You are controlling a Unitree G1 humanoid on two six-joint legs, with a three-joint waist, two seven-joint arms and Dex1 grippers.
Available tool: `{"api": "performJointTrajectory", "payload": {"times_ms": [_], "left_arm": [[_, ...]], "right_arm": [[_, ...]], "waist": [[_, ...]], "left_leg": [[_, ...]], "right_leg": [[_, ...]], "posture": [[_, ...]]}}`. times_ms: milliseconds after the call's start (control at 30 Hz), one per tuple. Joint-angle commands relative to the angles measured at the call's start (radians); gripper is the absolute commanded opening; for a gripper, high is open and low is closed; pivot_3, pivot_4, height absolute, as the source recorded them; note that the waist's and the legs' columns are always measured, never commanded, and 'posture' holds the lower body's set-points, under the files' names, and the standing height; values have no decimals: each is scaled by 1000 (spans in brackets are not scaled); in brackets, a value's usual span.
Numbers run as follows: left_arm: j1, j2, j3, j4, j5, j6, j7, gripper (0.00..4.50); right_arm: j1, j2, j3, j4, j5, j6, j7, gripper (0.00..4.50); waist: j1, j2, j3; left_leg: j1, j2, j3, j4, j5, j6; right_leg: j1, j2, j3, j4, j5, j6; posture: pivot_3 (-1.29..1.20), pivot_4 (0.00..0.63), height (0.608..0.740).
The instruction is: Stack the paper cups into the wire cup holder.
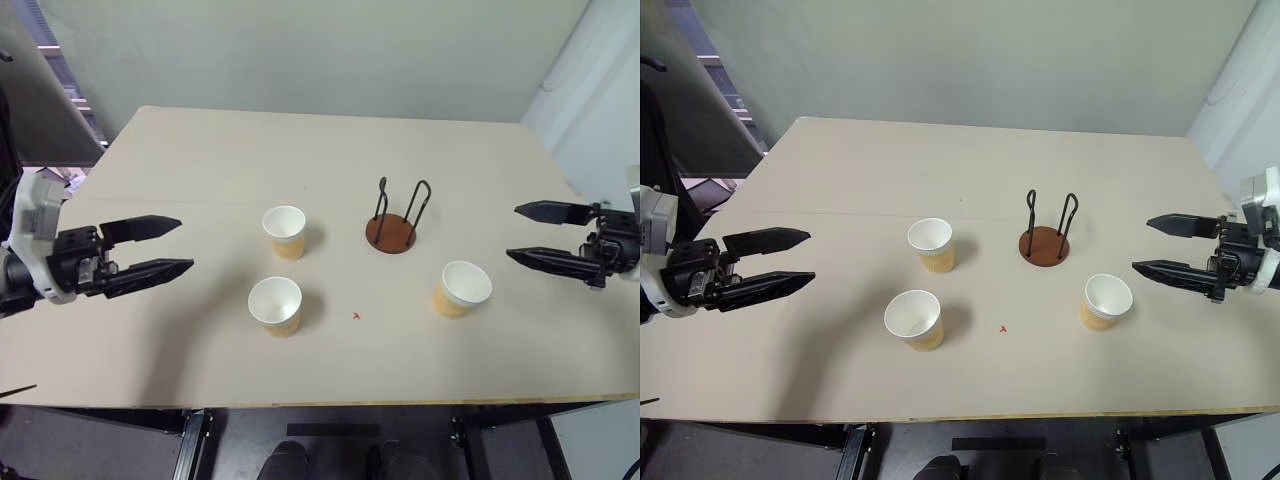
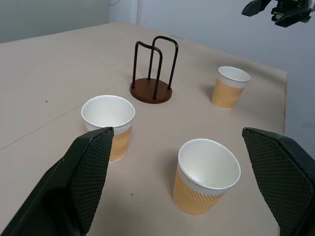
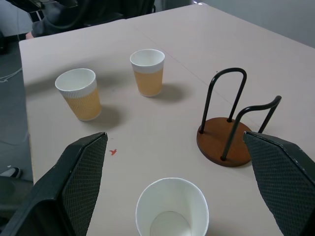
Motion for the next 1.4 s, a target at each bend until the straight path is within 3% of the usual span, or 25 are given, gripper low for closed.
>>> {"api": "performJointTrajectory", "payload": {"times_ms": [33,433,667,867,1367,1400], "left_arm": [[-2,12,20,-22,-6,-6,6,4475],[-16,14,11,-30,-14,-1,17,4475],[-38,-20,-27,-59,-16,-5,52,4475],[-35,-56,-44,-128,-36,6,84,4475],[8,-81,-37,-233,-78,27,146,4475],[12,-82,-35,-238,-81,29,149,4495]], "right_arm": [[0,-4,-7,-16,0,-9,-11,4500],[-23,8,27,14,-48,-3,-83,4500],[-187,166,209,52,-171,88,-352,4500],[-322,320,293,170,-256,130,-509,4500],[-453,490,339,427,-390,-24,-564,4500],[-464,500,338,451,-402,-44,-571,4315]], "waist": [[0,0,0],[0,0,0],[-7,0,0],[-7,0,0],[4,1,0],[4,1,0]], "left_leg": [[0,0,0,0,0,0],[0,0,0,0,0,0],[3,6,2,0,0,0],[1,9,1,0,0,0],[-6,12,1,1,1,-4],[-6,13,1,1,1,-4]], "right_leg": [[0,0,0,0,0,0],[0,0,0,0,0,0],[1,0,0,2,1,2],[-3,1,0,2,2,3],[-9,3,0,1,4,3],[-9,4,0,1,5,2]], "posture": [[0,150,740],[0,150,740],[0,150,740],[0,150,740],[0,150,740],[0,150,740]]}}
